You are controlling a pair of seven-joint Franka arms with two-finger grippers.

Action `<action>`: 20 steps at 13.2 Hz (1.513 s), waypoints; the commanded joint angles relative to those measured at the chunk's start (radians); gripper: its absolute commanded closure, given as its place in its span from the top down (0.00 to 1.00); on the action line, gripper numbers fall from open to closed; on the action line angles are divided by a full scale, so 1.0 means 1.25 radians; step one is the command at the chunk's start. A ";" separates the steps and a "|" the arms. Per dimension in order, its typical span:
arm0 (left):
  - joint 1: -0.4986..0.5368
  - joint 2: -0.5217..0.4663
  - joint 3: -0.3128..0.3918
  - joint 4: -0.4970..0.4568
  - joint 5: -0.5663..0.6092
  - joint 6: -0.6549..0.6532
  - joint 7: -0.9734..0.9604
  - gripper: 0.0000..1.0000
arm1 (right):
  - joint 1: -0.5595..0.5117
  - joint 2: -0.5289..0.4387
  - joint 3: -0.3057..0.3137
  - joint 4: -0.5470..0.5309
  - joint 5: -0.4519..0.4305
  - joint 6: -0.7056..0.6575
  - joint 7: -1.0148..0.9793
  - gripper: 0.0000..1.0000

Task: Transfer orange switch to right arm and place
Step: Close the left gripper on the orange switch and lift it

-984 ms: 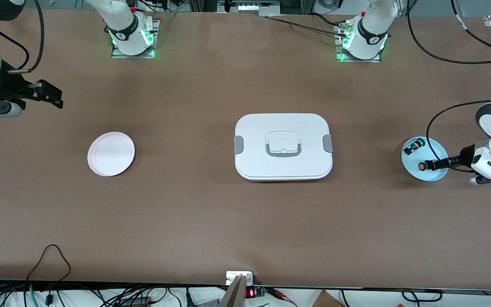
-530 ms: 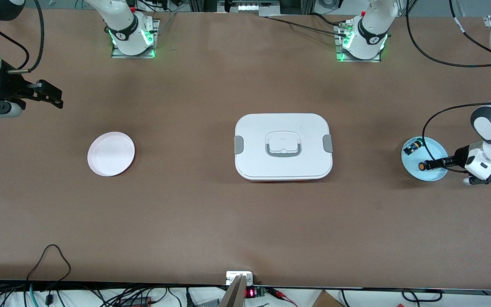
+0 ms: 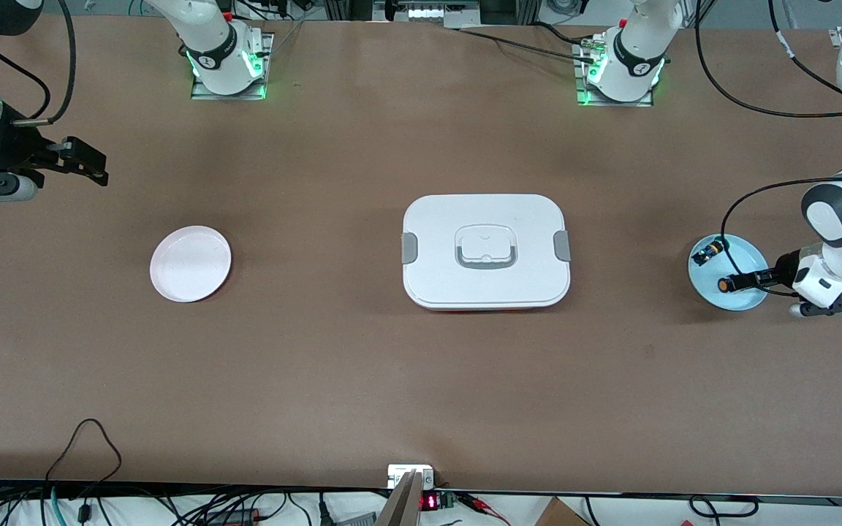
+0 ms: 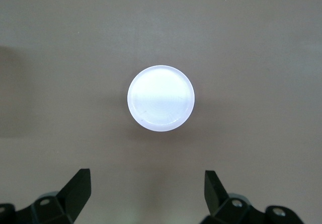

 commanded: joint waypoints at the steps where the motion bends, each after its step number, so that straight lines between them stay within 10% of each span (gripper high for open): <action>1: 0.006 -0.008 -0.006 -0.029 -0.021 0.034 0.030 1.00 | -0.003 0.008 0.002 0.018 0.010 -0.007 0.000 1.00; 8: 0.010 -0.006 -0.011 -0.051 -0.022 0.050 0.031 0.97 | -0.002 0.014 0.002 0.020 0.010 -0.007 0.000 1.00; 13: 0.007 -0.006 -0.010 -0.042 -0.022 0.042 0.031 0.44 | -0.001 0.024 0.003 0.020 0.012 0.002 -0.005 1.00; 20: 0.005 -0.056 -0.011 -0.036 -0.020 0.024 0.078 0.40 | -0.001 0.028 0.005 0.038 0.013 0.007 -0.006 1.00</action>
